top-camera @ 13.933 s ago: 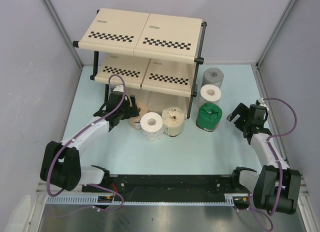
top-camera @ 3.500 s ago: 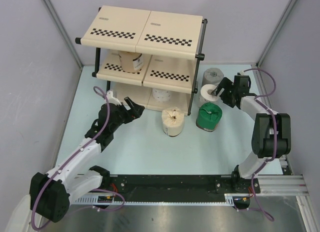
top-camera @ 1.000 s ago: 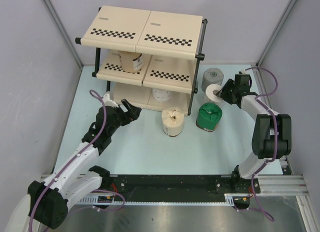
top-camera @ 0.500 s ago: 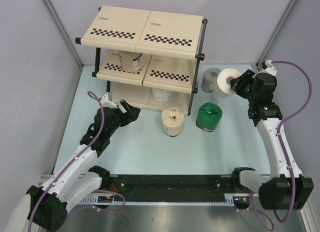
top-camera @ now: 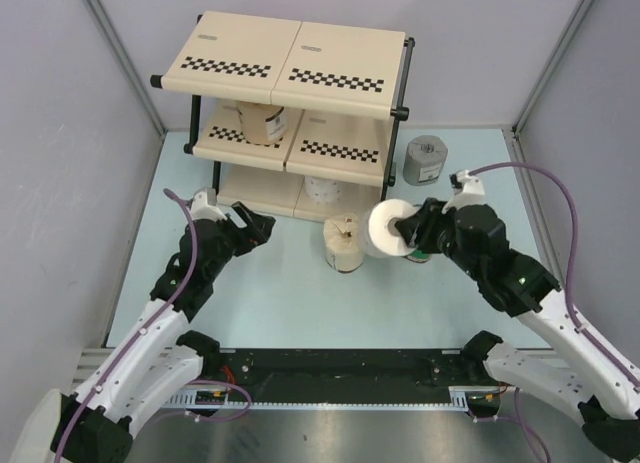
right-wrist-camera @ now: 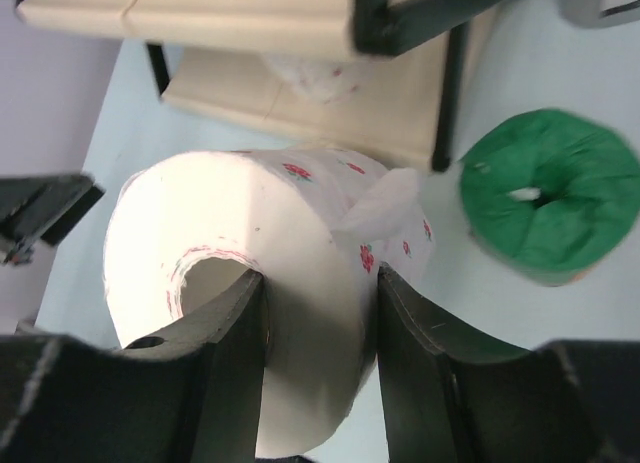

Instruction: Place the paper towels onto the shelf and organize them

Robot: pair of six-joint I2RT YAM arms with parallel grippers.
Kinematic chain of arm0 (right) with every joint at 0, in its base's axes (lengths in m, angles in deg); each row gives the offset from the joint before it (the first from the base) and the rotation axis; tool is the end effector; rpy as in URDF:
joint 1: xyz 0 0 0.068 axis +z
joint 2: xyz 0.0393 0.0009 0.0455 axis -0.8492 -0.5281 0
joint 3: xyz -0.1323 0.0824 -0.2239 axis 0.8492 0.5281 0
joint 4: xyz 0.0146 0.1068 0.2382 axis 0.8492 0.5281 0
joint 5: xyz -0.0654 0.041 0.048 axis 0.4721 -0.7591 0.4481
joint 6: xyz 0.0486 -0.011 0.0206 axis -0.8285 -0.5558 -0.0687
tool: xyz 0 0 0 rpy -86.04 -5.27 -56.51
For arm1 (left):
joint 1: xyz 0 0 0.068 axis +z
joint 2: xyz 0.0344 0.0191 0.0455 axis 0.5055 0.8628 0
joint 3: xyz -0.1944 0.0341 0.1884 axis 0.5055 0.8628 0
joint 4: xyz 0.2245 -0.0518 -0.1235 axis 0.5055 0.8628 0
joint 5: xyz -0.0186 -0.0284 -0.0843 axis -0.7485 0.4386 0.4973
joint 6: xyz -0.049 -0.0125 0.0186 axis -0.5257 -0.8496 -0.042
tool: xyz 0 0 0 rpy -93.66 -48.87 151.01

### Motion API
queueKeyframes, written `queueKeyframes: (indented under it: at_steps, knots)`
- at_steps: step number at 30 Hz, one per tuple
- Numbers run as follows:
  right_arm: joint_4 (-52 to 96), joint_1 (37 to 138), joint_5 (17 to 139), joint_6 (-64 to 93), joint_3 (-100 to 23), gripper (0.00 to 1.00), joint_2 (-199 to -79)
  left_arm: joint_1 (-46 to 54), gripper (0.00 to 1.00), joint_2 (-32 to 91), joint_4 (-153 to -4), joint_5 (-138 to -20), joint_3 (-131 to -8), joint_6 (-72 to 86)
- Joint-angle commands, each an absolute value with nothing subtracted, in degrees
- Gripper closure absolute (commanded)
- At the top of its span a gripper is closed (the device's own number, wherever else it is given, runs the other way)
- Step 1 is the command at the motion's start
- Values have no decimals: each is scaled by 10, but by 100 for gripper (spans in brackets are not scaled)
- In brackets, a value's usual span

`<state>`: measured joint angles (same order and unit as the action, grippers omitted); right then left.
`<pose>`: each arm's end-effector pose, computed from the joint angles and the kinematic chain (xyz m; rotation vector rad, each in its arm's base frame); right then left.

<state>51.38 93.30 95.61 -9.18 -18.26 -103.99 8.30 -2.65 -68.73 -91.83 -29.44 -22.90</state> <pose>0.1426 0.0928 0.3656 0.0408 1.9690 0.5958 0.1697 -0.0658 0.2697 -0.3940 1.9201 -0.6742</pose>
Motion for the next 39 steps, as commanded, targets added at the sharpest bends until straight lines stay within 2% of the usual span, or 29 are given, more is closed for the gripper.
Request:
queueKeyframes:
  at_steps: [1,2,5,7,13,21,24,25,26,27,29,34,39]
  knots:
    - [507,1057,1053,-148,-173,73,-1035,82,11,-55,-655,-936,-327,-222]
    - [504,1122,1091,-162,-171,73,-1042,82,11,-66,-651,-937,-328,-221]
    - [469,1217,1168,-169,-169,72,-1096,82,11,-81,-636,-941,-328,-220]
    - [423,1275,1178,-169,-168,70,-1153,82,11,-88,-622,-944,-330,-218]
    - [289,1270,1132,-166,-168,71,-1282,82,11,-109,-572,-965,-337,-201]
    - [170,1203,960,-169,-193,74,-1441,82,11,-127,-540,-976,-335,-190]
    - [171,1206,867,-145,-218,66,-1481,82,11,-125,-535,-975,-335,-186]
    - [172,1211,863,-138,-218,45,-1480,82,11,-126,-535,-973,-334,-185]
    - [177,1224,877,-124,-219,36,-1473,82,11,-126,-535,-972,-332,-185]
    - [188,1230,890,-116,-218,33,-1464,82,11,-125,-535,-972,-332,-185]
    - [204,1240,929,-97,-219,28,-1419,82,11,-125,-536,-965,-329,-183]
    - [301,1248,1023,-83,-218,23,-1235,80,16,-123,-527,-929,-337,-164]
    - [432,1239,1128,-72,-218,18,-1098,43,15,-135,-503,-922,-322,-177]
